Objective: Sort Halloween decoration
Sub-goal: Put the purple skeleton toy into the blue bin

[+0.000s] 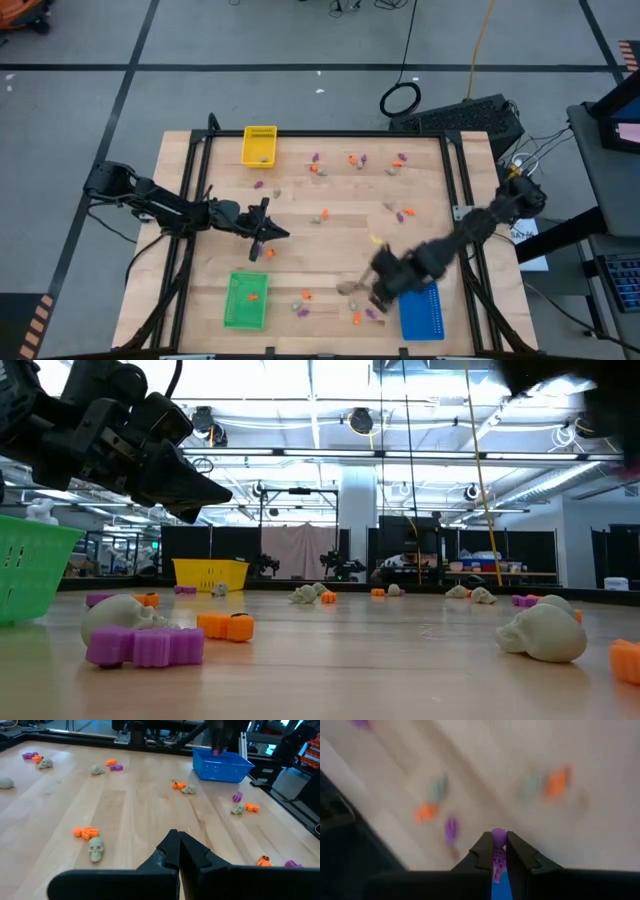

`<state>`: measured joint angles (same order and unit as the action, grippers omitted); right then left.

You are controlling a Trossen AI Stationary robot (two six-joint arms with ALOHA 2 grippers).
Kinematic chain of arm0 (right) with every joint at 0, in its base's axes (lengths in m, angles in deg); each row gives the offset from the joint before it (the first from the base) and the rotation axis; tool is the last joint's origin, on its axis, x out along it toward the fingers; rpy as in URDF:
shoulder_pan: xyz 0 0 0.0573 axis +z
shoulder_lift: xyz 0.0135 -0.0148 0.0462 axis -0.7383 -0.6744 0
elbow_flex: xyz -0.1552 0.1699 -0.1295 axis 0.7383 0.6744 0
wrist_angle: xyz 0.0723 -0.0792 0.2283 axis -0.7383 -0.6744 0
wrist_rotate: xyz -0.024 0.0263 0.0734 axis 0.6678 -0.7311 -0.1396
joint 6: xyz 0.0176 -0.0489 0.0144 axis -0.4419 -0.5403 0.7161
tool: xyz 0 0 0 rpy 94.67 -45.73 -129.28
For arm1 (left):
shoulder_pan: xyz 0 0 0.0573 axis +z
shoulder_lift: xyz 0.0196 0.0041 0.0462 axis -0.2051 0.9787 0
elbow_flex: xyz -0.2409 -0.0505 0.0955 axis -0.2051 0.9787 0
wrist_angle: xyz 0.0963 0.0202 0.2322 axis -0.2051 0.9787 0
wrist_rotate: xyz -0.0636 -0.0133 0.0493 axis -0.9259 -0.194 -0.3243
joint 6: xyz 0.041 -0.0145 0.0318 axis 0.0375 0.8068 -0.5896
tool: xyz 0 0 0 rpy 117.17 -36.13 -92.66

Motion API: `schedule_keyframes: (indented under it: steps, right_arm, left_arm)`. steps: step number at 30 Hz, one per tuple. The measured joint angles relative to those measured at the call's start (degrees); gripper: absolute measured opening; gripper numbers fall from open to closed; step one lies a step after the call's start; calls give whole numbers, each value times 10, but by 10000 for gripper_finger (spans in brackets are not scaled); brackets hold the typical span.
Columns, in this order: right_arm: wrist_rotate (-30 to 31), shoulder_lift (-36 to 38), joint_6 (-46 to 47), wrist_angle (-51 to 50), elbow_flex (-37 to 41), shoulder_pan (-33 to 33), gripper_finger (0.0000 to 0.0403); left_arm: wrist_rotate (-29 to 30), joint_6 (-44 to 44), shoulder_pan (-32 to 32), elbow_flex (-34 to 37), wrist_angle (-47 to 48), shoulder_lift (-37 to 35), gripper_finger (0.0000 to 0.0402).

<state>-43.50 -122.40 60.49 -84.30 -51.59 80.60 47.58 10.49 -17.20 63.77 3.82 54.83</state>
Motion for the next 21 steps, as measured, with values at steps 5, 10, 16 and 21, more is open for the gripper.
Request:
schedule_keyframes:
  steps: [5, 10, 16, 21]
  right_arm:
    - [-38, -16, 107, -54, 7, 80, 12]
    - [-97, -26, 115, -49, 69, 95, 9]
    - [-108, -26, 93, 16, 126, 94, 8]
    - [-108, -26, 84, 52, 146, 94, 26]
  left_arm:
    - [0, 2, 0, 0, 0, 0, 0]
    - [-5, 2, -2, 0, 1, 0, 0]
    - [-5, 10, -12, 0, 2, 0, 0]
    - [-5, 12, -18, 0, 5, 0, 0]
